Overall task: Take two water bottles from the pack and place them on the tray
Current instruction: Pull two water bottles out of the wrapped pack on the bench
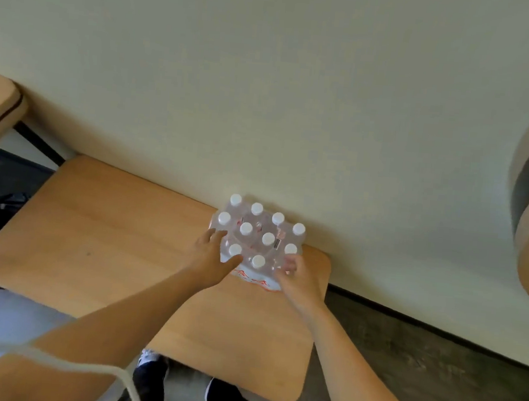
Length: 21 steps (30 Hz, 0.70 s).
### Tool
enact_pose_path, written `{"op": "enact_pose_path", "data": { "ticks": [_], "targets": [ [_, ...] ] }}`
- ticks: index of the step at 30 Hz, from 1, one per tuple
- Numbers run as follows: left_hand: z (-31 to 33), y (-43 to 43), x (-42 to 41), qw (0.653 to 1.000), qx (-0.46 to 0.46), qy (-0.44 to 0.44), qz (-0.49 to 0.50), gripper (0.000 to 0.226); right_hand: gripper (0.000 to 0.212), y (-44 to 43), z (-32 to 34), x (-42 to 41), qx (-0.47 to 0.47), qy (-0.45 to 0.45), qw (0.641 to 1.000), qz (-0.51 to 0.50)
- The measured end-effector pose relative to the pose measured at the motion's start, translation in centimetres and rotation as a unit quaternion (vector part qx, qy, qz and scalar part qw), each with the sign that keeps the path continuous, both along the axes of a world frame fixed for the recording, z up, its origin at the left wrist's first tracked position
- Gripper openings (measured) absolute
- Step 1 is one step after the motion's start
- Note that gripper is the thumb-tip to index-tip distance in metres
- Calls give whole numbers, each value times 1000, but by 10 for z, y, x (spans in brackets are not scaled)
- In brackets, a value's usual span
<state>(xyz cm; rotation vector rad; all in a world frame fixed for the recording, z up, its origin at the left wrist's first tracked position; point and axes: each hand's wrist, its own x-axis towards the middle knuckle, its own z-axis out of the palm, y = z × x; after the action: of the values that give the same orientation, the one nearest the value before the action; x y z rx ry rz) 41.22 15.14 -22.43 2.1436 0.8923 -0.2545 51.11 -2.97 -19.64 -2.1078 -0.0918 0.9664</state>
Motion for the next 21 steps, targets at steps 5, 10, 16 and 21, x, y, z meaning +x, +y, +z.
{"op": "enact_pose_path", "data": {
  "ticks": [5,10,16,21],
  "targets": [
    [-36,27,33,986,100,60,-122,96,31,36,-26,25,-45,-107,990,81],
    [-60,47,53,957,183,42,-223,104,32,70,-48,41,-83,-189,965,161],
    [-93,53,56,915,250,39,-315,97,39,80,-76,56,-214,-234,907,277],
    [-103,52,53,912,267,32,-309,96,58,87,-90,58,-304,-296,842,333]
  ]
}}
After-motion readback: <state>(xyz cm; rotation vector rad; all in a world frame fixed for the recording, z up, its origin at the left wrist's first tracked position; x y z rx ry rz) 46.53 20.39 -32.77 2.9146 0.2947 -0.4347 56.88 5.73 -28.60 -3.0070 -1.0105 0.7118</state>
